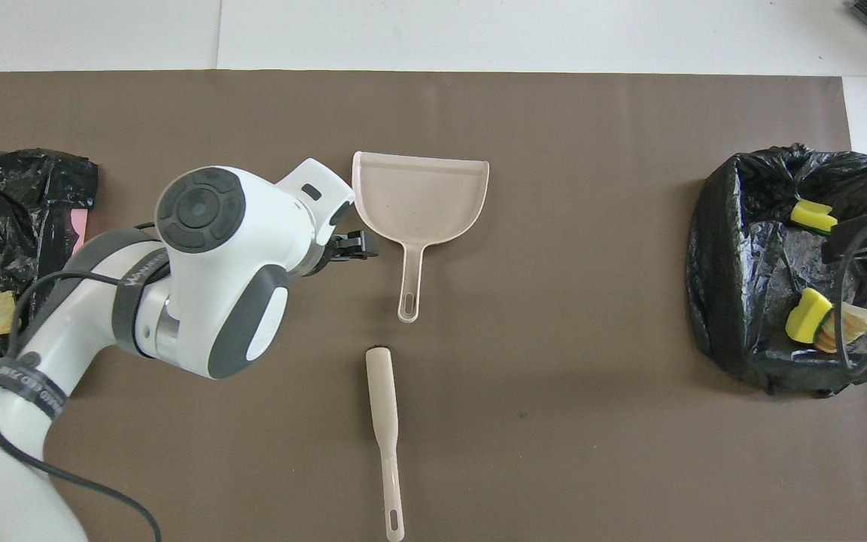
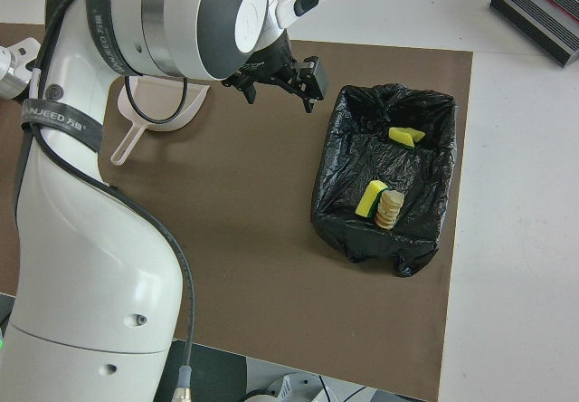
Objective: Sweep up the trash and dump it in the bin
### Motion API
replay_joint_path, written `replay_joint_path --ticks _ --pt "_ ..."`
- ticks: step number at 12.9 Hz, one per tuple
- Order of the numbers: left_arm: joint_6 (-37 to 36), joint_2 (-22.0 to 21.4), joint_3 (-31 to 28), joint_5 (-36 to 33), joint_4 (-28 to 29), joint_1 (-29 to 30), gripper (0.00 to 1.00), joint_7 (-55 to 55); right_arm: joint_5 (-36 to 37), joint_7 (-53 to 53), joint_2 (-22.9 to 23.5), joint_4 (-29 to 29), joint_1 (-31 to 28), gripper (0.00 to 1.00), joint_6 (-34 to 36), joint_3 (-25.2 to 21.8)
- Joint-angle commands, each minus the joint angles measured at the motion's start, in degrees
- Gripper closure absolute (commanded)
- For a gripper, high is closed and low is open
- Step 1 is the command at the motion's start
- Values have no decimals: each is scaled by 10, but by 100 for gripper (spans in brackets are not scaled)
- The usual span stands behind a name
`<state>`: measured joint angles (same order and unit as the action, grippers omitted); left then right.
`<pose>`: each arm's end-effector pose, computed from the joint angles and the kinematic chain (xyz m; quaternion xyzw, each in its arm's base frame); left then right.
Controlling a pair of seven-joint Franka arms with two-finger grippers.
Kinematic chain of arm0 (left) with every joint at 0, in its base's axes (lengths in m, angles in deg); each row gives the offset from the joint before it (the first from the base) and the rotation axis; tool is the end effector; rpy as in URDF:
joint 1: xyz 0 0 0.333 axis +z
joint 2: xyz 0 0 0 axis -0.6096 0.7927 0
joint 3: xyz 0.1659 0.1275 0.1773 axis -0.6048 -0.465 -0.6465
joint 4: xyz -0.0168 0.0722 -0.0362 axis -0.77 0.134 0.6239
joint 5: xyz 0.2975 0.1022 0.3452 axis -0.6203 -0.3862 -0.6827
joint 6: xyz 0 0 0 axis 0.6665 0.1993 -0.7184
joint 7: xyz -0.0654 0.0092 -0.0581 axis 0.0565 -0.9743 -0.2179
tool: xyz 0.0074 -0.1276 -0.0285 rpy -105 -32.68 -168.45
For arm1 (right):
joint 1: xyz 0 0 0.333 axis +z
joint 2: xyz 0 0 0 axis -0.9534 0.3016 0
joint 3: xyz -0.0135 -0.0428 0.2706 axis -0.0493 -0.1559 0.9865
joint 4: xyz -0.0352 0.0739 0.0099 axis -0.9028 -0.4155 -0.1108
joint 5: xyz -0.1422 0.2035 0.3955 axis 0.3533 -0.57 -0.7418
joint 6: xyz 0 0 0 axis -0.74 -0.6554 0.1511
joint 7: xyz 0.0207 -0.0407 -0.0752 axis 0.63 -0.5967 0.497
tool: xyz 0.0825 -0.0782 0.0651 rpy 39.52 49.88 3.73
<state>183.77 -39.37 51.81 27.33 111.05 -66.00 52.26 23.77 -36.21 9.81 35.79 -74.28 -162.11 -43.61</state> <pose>0.6128 -0.2993 0.3387 0.9972 0.0147 0.0352 0.0651 0.6182 -0.0332 0.5968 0.9989 -0.0431 -0.0137 0.0108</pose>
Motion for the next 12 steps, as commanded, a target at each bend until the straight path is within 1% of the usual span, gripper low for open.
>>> replay_joint_path --ticks 1,3,6,10,12 --pt "-65 -48 4 1 10 53 0 46 -14 -18 -14 14 -5 0 2 7" --pt "-110 -73 4 1 11 91 0 72 -14 -18 -14 14 -5 0 3 7" --pt "-175 -103 4 1 11 159 0 156 -14 -18 -14 14 -5 0 3 7" --pt "-225 -124 4 1 11 233 0 249 -14 -18 -14 14 -5 0 3 7" --pt "-227 -130 3 0 10 266 0 285 -16 -18 -14 14 -5 0 3 8"
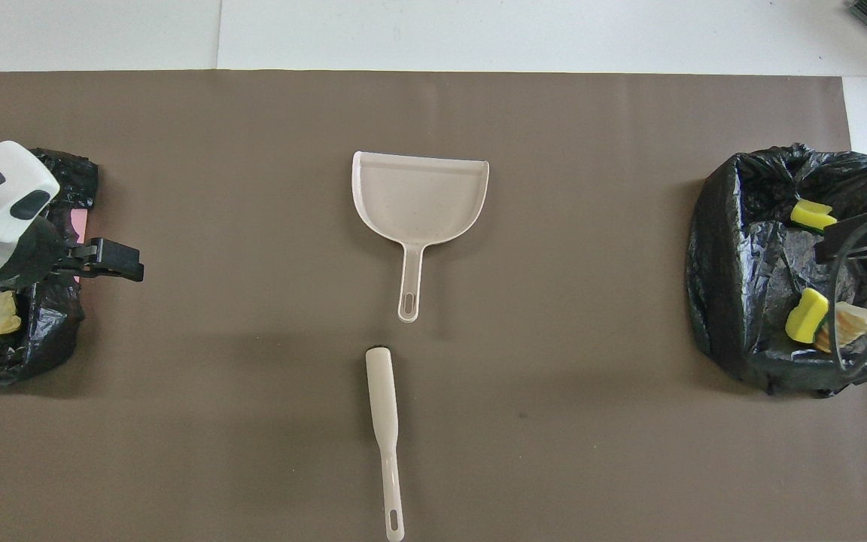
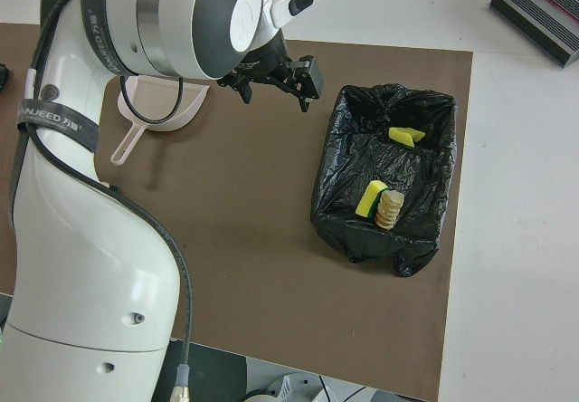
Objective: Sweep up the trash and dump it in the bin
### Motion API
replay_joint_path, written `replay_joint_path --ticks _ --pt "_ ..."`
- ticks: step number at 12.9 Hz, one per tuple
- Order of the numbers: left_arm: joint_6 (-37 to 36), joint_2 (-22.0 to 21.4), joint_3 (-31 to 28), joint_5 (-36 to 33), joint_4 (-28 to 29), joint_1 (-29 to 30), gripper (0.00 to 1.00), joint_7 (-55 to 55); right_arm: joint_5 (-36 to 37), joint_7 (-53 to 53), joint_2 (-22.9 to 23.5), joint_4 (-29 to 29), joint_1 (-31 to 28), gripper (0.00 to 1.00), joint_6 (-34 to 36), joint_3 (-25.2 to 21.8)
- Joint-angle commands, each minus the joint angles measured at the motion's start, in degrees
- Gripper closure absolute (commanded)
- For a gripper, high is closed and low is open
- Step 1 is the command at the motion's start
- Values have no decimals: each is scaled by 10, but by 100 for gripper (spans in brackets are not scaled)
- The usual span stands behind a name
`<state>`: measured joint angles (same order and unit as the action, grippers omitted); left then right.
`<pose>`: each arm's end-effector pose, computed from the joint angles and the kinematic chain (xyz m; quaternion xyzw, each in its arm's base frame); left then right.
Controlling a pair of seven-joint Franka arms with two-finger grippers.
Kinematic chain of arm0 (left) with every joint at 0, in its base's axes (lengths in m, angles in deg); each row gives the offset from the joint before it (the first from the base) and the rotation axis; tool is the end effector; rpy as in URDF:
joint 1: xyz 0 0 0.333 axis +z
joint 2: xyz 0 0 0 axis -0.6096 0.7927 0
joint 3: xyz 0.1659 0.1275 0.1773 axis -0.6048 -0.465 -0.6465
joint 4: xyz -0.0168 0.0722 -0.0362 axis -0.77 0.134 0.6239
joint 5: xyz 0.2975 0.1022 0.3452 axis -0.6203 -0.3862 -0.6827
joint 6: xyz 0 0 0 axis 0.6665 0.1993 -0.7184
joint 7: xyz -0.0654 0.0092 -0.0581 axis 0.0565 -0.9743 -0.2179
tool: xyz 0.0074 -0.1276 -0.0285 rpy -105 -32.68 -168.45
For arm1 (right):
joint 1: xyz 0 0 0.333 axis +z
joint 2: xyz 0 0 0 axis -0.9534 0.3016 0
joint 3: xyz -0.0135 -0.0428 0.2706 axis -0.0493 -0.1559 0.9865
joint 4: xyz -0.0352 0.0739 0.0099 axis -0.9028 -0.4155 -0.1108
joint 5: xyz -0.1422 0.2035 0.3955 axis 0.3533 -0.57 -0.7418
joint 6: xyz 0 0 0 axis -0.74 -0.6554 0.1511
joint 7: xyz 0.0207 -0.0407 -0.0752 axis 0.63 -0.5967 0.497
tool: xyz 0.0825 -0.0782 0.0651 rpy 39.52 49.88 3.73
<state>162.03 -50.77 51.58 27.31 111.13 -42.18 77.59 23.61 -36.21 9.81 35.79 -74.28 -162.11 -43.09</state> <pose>0.6220 -0.0270 0.4336 0.9979 -0.0110 -0.0319 0.0555 0.6185 -0.0272 0.5967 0.9991 -0.0384 -0.0137 0.0094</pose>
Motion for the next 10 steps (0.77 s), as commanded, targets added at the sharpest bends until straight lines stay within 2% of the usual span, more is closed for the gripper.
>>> replay_joint_path --ticks 1,5,8,10 --pt "-9 -18 6 -8 5 43 0 47 -14 -18 -14 15 -5 0 3 4" --pt "-1 -8 6 -87 -50 58 0 79 -14 -18 -14 14 -5 0 3 5" --pt "-10 -9 6 -93 -116 58 0 75 -15 -18 -14 14 -5 0 3 5" --pt "-45 -10 6 -89 -159 57 0 72 -14 -18 -14 14 -5 0 3 5"
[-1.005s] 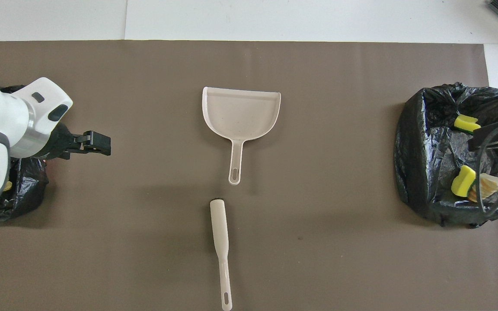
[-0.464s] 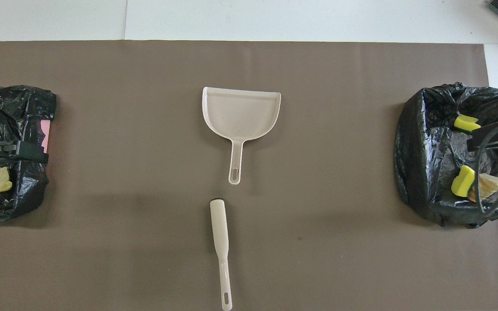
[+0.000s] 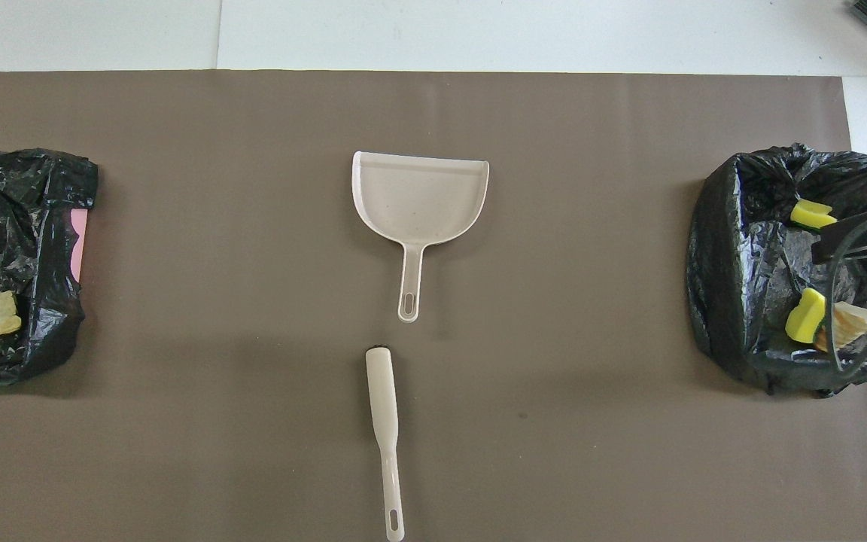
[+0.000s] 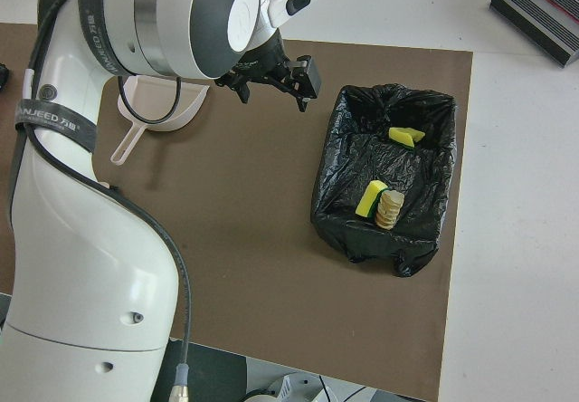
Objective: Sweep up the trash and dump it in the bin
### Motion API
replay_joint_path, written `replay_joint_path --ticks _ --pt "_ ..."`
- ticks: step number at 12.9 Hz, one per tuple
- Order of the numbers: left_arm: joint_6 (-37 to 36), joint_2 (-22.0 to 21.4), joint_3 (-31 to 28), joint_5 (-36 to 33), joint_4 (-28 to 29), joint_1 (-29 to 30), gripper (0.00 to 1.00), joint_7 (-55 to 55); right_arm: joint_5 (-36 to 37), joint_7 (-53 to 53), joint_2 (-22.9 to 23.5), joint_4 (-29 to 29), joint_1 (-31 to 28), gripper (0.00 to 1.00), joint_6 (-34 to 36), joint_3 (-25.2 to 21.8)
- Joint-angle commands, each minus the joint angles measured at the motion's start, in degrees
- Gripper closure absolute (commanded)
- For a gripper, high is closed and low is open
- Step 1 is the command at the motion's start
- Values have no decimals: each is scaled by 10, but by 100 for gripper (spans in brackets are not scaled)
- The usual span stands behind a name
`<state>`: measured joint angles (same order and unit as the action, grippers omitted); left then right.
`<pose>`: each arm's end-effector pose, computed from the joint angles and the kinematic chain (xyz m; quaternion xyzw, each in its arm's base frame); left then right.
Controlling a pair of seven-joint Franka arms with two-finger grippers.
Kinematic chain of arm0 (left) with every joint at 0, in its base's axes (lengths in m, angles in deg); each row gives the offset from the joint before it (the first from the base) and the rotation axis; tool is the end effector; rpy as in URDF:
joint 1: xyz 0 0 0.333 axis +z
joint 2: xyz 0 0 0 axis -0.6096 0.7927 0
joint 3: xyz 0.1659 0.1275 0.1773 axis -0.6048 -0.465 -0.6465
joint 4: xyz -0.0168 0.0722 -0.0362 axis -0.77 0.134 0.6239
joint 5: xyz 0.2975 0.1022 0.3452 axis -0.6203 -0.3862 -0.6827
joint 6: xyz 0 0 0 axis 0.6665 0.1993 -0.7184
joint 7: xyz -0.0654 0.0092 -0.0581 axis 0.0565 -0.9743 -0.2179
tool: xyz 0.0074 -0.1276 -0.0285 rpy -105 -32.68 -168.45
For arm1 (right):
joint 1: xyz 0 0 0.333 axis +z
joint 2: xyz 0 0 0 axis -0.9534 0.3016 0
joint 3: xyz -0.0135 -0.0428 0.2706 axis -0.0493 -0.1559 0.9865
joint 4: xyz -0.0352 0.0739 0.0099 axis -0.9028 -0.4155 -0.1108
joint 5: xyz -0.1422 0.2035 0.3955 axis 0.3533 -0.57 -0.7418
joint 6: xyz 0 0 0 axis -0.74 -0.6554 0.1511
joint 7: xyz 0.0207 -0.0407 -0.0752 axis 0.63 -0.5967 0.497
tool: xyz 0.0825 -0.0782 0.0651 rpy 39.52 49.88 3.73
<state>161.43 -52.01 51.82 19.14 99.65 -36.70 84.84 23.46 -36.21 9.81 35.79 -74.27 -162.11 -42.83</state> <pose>0.6387 0.0473 0.5577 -0.9963 0.0429 -0.0718 0.0216 0.6186 -0.0239 0.5967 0.9992 -0.0359 -0.0137 0.0081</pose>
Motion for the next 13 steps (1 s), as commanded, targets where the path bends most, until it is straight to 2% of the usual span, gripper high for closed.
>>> replay_joint_path --ticks 1,5,10,13 --pt "-69 4 4 -2 -66 0 0 -3 -13 -18 -14 14 -6 0 2 4" --pt "-97 -3 11 41 -76 -7 0 -35 -12 -17 -13 14 -8 0 2 3" --pt "-105 -18 10 44 -55 -3 0 -33 -12 -17 -13 14 -7 0 2 3" --pt "-157 -9 18 44 -95 -9 0 -52 -12 -17 -14 14 -7 0 2 3"
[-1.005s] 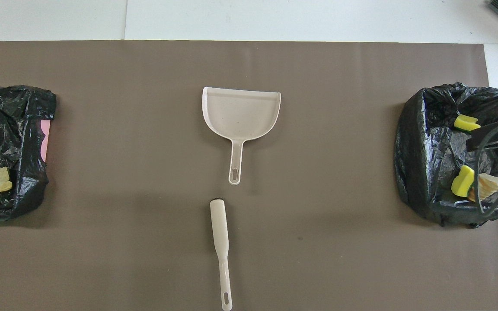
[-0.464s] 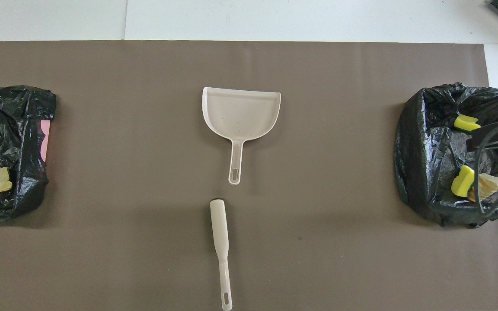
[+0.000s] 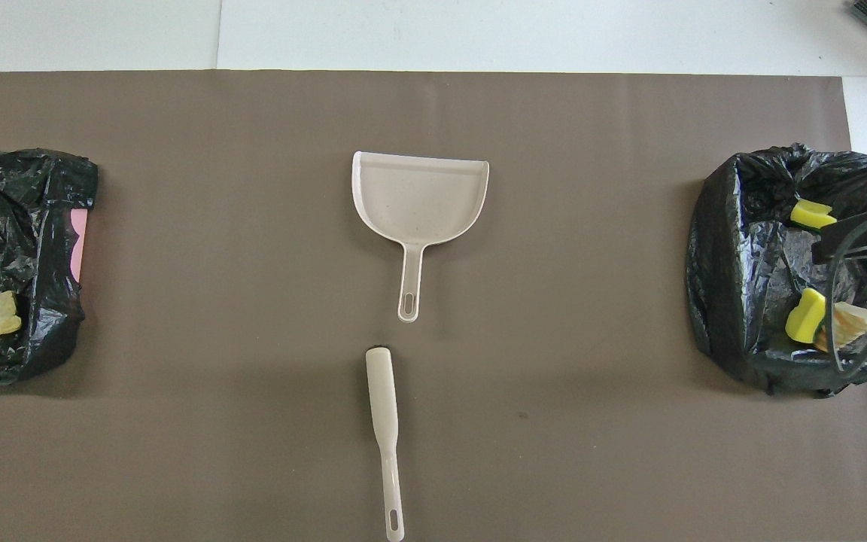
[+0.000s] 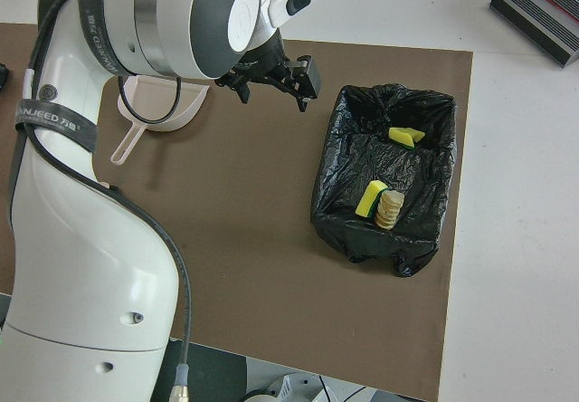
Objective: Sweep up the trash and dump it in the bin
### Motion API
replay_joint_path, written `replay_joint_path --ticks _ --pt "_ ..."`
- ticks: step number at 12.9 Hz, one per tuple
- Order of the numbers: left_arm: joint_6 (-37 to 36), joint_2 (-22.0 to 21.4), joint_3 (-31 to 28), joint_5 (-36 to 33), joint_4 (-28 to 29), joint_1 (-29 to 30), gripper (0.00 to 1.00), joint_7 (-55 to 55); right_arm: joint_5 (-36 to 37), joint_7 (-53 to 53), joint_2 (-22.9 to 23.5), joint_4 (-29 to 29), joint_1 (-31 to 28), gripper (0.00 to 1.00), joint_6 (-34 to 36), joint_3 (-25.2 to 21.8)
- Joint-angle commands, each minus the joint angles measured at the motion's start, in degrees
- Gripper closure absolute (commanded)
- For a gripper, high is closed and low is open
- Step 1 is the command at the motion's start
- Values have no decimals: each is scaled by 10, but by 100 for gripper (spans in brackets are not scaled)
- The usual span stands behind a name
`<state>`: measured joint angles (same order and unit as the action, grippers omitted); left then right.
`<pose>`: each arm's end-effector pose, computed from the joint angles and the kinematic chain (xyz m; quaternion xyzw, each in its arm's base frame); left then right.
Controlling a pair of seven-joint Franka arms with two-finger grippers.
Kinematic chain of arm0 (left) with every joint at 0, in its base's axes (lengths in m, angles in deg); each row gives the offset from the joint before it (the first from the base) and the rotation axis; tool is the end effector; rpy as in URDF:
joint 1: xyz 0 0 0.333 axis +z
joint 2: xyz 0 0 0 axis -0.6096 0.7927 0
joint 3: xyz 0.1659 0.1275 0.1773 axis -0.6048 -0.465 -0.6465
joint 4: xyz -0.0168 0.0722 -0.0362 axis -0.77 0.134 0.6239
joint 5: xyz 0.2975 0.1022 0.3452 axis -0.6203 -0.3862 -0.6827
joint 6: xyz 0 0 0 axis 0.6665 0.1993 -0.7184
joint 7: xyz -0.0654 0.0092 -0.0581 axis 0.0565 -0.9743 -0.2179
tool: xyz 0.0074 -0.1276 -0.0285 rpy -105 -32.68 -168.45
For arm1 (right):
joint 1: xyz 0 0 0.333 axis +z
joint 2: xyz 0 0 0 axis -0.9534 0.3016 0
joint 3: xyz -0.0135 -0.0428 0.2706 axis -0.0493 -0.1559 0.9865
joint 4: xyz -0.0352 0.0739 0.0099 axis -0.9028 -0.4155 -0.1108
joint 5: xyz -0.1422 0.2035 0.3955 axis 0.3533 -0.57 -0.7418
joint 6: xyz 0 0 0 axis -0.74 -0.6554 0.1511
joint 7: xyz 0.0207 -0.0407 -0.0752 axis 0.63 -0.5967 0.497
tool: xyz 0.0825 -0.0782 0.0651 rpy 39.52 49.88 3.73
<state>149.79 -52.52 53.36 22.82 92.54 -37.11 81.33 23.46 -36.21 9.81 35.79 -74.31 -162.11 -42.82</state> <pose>0.6167 0.0167 0.6120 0.9987 -0.0287 0.0398 0.0155 0.6186 -0.0242 0.5967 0.9992 -0.0362 -0.0137 0.0081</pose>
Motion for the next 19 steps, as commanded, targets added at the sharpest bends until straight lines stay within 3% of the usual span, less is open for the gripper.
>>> replay_joint_path --ticks 1,6,9,19 --pt "-48 -3 4 14 -33 -5 0 -16 -12 -17 -13 14 -7 0 2 3" --pt "-45 -13 2 37 -20 1 0 -15 -12 -17 -13 14 -7 0 2 3" --pt "-48 -13 4 -5 -18 -4 0 -12 -12 -17 -13 14 -7 0 2 3" --pt "-45 -30 6 -6 8 -5 0 28 -12 -17 -13 13 -7 0 2 3"
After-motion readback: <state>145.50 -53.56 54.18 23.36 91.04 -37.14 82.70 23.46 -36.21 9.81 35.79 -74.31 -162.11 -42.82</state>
